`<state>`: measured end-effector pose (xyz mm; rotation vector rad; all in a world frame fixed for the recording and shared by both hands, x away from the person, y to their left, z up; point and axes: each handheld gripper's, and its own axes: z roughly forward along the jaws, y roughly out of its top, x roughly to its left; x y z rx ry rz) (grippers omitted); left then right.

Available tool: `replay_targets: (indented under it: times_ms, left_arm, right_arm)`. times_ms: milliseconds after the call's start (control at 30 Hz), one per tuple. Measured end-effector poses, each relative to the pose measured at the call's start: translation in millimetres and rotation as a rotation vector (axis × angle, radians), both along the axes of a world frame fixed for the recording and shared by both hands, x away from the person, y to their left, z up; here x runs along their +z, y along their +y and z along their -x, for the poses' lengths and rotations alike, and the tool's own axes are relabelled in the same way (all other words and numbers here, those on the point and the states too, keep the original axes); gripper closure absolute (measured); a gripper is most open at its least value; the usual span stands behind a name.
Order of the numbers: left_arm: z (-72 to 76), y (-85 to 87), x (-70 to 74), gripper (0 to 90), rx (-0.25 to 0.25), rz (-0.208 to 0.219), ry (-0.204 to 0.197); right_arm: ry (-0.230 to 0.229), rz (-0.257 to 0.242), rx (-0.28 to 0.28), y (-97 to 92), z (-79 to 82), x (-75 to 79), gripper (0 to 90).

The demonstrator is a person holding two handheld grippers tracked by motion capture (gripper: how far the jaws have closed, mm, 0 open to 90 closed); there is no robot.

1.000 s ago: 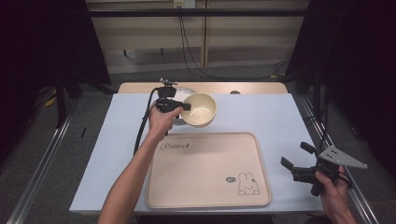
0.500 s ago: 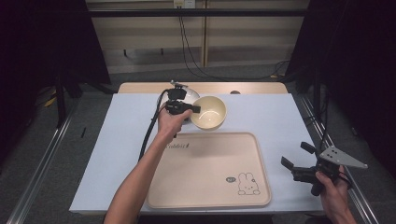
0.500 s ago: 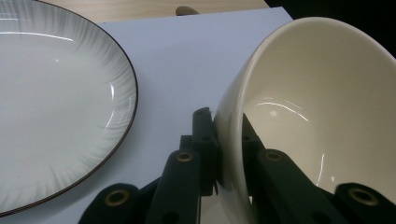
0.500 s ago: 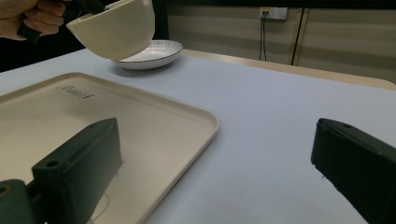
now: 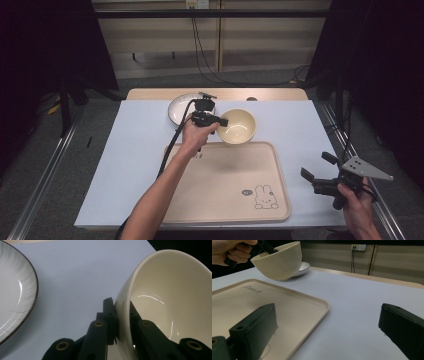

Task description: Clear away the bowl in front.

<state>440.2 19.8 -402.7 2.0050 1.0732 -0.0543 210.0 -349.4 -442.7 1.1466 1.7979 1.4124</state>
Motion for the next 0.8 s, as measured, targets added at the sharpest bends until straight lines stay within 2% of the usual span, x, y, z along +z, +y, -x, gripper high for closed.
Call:
replay_targets:
  times_ms: [133,233,333,500,633,800]
  left_arm:
    - [0.1,-11.1,-0.3,83.6,-0.030,-0.008,0.002]
    - [0.5,-16.7,-2.1,83.7,-0.032,-0.002,0.008]
    - [1.0,-24.2,-4.3,83.6,-0.050,-0.016,0.009]
    - [1.7,-35.3,-6.6,83.7,-0.063,-0.005,0.013]
    - [2.9,-45.1,-9.4,83.6,-0.082,-0.023,0.011]
    - [3.8,-56.6,-14.4,83.6,-0.101,-0.026,0.017]
  right_arm:
    - [-0.006,0.006,0.001,-0.1,-1.1,-0.4,1.6]
    - [-0.005,0.005,0.005,0.1,-1.2,-0.7,1.6]
    - [0.001,0.001,0.004,0.7,-1.2,-0.8,1.6]
    - [-0.001,0.002,-0.001,1.2,-1.5,-1.0,1.6]
    - [-0.001,0.003,0.000,1.2,-1.9,-1.1,1.6]
    - [-0.004,0.005,0.000,0.8,-2.2,-1.1,1.6]
